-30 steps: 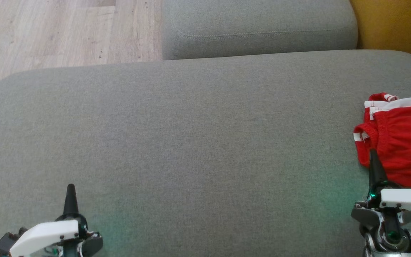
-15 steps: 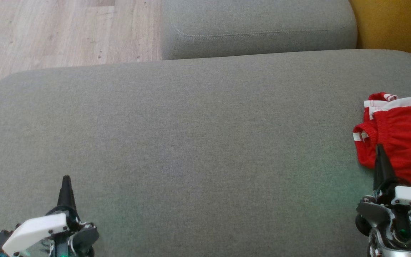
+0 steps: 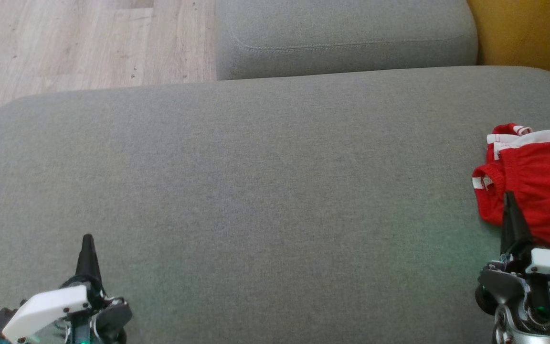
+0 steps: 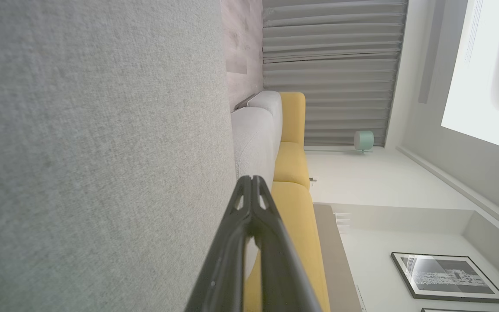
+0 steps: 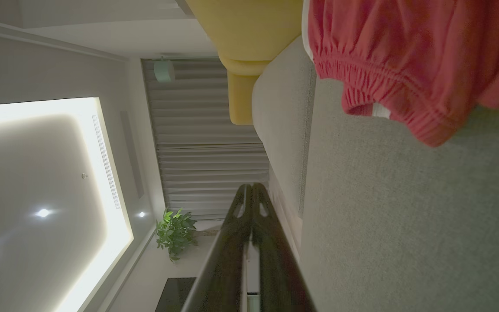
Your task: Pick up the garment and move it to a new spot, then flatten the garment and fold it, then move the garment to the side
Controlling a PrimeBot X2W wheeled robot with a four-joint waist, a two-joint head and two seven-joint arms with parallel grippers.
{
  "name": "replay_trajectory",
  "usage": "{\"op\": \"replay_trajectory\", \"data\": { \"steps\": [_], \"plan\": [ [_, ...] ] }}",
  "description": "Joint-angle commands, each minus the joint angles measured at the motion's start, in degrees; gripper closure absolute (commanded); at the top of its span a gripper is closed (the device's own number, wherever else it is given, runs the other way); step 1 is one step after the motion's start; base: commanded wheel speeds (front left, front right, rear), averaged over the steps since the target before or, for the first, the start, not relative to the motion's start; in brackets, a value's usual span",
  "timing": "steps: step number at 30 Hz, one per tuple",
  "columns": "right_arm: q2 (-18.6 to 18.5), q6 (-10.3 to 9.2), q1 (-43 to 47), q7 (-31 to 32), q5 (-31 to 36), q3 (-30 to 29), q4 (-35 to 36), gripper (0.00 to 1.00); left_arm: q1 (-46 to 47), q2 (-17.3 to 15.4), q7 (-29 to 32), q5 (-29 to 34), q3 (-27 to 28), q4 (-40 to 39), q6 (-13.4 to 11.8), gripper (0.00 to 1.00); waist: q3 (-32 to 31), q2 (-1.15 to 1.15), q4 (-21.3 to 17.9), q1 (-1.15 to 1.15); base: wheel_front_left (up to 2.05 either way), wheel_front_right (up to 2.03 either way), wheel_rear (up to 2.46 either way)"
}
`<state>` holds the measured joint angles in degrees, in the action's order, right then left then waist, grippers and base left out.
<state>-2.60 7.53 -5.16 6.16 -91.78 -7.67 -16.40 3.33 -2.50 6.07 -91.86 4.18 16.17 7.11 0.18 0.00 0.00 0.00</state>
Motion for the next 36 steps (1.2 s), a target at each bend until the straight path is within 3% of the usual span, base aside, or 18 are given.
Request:
{"op": "replay_trajectory", "data": {
  "steps": [1, 36],
  "plan": [
    [-0.3, -0.04, -1.0, 0.3, -0.4, 1.2, 2.4, 1.00, 2.9, -0.4, 0.4, -0.3, 2.3, -2.1, 0.4, 1.00, 0.0, 0.00, 0.0, 0.00, 0.00, 0.00, 0.00],
    [-0.3, -0.04, -1.0, 0.3, -0.4, 1.2, 2.4, 1.00, 2.9, -0.4, 0.4, -0.3, 2.3, -2.1, 0.4, 1.00, 0.0, 0.00, 0.0, 0.00, 0.00, 0.00, 0.00]
  ]
}}
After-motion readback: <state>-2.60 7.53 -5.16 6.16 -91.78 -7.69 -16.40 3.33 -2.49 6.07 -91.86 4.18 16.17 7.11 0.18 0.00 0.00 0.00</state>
